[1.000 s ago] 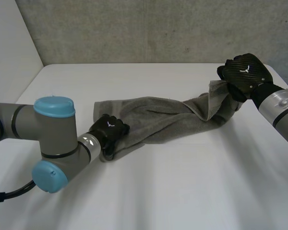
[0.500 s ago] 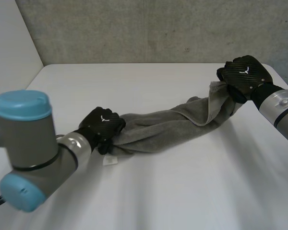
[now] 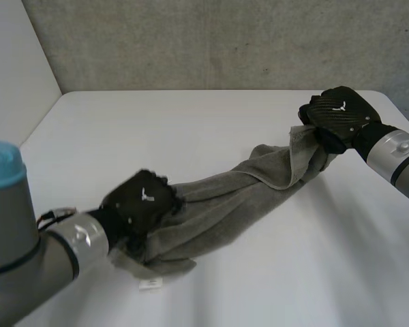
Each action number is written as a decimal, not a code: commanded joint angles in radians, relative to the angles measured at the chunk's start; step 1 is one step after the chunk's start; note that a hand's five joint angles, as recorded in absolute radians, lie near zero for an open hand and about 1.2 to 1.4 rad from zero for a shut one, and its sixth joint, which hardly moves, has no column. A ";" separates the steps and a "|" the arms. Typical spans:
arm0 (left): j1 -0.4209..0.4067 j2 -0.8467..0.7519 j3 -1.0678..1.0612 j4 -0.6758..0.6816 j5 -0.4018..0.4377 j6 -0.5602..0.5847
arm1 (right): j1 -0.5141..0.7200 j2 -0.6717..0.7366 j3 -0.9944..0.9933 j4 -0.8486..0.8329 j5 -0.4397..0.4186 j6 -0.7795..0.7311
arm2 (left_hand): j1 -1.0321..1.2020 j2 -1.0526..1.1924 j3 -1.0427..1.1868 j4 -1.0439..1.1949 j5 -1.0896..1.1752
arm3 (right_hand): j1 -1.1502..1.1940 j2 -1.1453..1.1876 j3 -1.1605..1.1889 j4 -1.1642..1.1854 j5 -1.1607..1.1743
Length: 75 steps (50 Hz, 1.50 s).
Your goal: Fold the towel.
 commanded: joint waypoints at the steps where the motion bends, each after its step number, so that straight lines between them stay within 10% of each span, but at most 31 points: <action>1: 0.014 -0.137 0.178 0.005 -0.065 -0.141 | 0.000 0.003 0.000 0.002 0.001 0.000 | -0.091 -0.085 -0.078 -0.089 -0.239 | 0.054 0.070 0.056 0.054 0.047; 15: 0.030 -0.346 0.278 -0.001 -0.226 -0.192 | 0.000 0.011 0.003 0.003 0.001 -0.026 | -0.059 -0.052 -0.046 -0.057 -0.206 | 0.054 0.070 0.056 0.054 0.047; 46: -0.015 -0.518 0.403 0.063 -0.227 -0.291 | -0.002 0.032 0.005 0.003 0.004 -0.055 | -0.062 -0.055 -0.049 -0.059 -0.209 | 0.054 0.070 0.056 0.054 0.047; 55: -0.032 -0.518 0.426 0.068 -0.227 -0.293 | -0.002 0.030 0.002 0.003 0.004 -0.057 | 0.782 0.788 0.795 0.784 0.634 | 0.054 0.070 0.056 0.054 0.047; 75: 0.004 -0.507 0.869 0.313 -0.367 -0.190 | 0.043 0.179 -0.445 -0.162 0.092 0.161 | 0.783 0.790 0.797 0.786 0.636 | 0.054 0.070 0.056 0.054 0.047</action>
